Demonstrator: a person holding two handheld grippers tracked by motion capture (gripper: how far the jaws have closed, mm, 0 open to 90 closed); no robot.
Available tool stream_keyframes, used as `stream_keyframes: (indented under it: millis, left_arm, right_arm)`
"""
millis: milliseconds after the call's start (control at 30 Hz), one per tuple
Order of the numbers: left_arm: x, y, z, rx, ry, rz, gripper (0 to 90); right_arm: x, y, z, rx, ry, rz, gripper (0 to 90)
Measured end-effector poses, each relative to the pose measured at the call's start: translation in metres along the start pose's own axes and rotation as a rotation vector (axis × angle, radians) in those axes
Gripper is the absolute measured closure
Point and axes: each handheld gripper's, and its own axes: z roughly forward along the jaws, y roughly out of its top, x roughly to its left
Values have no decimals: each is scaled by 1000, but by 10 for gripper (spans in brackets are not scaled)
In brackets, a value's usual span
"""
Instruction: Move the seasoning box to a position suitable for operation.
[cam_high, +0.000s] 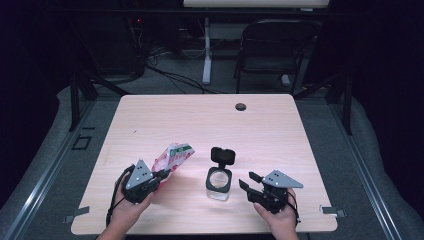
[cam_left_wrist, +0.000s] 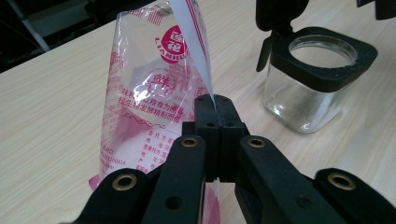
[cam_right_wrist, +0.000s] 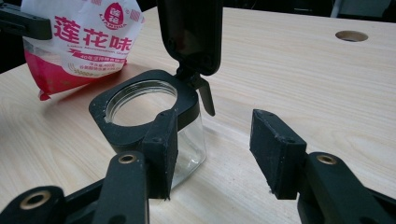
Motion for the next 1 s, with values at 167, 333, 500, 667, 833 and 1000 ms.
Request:
stream_keyframes:
  millis: [167, 333, 500, 667, 833, 1000]
  left_arm:
    - [0, 3, -4, -24, -35, -10, 900]
    - [-6, 5, -4, -29, -73, 0, 900]
    - [-15, 9, 2, -43, -123, 6, 900]
    - [-17, 6, -3, -41, -123, 10, 900]
    - [-11, -4, -12, -35, -115, -24, 900]
    - [-6, -9, -20, -30, -112, -42, 900]
  right_arm:
    - [-2, 4, 1, -17, -3, 4, 519]
    - [2, 9, 0, -33, -5, -23, 516]
    - [5, 13, -1, -37, 12, -47, 507]
    - [8, 20, 0, -51, 27, -47, 513]
    - [17, 32, 7, -52, 100, -71, 546]
    - [36, 45, 26, -23, 184, -133, 576]
